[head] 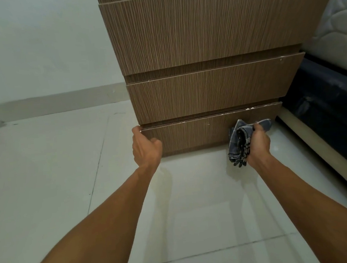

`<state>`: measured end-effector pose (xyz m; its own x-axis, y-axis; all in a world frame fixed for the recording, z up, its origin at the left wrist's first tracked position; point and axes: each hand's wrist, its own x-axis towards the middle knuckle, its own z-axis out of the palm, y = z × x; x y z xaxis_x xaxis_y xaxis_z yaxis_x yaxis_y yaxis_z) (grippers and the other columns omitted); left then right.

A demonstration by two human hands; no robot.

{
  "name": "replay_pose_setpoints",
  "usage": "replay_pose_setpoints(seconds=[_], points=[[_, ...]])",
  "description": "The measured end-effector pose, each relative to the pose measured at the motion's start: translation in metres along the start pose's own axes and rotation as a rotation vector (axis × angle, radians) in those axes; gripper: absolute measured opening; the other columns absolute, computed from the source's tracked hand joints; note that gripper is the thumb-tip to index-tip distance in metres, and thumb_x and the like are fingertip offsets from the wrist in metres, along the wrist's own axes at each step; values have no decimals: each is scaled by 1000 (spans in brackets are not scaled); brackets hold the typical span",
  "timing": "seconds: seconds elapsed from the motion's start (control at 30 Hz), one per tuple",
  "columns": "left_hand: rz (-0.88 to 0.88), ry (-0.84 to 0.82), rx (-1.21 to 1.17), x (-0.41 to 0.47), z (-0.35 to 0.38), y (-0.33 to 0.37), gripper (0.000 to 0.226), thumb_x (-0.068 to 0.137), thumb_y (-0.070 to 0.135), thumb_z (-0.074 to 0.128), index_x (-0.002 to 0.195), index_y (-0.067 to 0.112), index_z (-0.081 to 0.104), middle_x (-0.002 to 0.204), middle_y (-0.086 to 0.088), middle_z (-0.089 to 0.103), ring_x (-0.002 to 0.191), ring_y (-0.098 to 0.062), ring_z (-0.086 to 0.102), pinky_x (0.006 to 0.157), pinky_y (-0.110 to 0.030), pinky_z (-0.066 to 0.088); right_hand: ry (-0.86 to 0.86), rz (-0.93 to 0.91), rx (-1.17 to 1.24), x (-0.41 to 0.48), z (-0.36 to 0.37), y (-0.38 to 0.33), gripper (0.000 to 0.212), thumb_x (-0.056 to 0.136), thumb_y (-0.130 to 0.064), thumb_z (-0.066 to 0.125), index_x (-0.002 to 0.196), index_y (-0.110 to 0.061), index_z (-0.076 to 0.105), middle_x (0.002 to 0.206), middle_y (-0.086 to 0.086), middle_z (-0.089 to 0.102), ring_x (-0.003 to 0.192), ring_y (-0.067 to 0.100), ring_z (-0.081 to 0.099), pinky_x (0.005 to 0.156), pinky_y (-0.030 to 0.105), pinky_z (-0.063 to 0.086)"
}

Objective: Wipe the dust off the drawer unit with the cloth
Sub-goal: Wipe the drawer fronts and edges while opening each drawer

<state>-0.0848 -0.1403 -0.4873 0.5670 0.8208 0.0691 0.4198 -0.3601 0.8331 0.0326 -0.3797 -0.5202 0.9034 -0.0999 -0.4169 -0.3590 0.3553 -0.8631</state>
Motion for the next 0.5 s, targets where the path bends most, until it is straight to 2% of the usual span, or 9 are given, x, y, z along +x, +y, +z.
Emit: replay_pose_setpoints(seconds=[0.1, 0.2, 0.27, 0.4, 0.5], points=[[4, -37, 33, 3, -4, 1, 47, 85, 5, 55, 127, 19, 40, 110, -6, 61, 93, -27, 62, 82, -48, 56, 11, -22, -22, -5, 1, -3, 43, 97, -40, 50, 128, -12, 57, 111, 12, 71, 97, 26, 69, 92, 43, 56], [11, -77, 66, 6, -11, 3, 46, 84, 4, 55, 126, 18, 41, 112, -7, 61, 92, -27, 62, 79, -47, 57, 12, -50, -32, -16, 4, -6, 37, 99, -36, 48, 124, -11, 57, 99, 7, 70, 86, 20, 68, 74, 33, 55], [21, -95, 75, 7, -15, 3, 46, 85, 2, 55, 127, 17, 43, 115, -8, 61, 92, -26, 61, 79, -46, 57, -9, -84, -71, -26, 8, -7, 34, 101, -36, 46, 123, -12, 57, 93, 4, 68, 80, 17, 67, 71, 31, 53], [33, -99, 116, 5, -22, 0, 49, 88, 1, 55, 133, 18, 44, 125, -9, 56, 92, -18, 52, 73, -34, 51, -90, -226, -254, -49, 21, -8, 35, 104, -37, 41, 127, -15, 57, 104, 7, 69, 83, 15, 65, 72, 30, 51], [49, -70, 142, 0, -25, -4, 46, 88, 3, 56, 130, 19, 48, 126, -8, 55, 96, -19, 55, 71, -32, 47, -214, -345, -382, -73, 37, -3, 33, 105, -37, 40, 128, -19, 55, 110, 6, 67, 90, 14, 66, 69, 26, 50]])
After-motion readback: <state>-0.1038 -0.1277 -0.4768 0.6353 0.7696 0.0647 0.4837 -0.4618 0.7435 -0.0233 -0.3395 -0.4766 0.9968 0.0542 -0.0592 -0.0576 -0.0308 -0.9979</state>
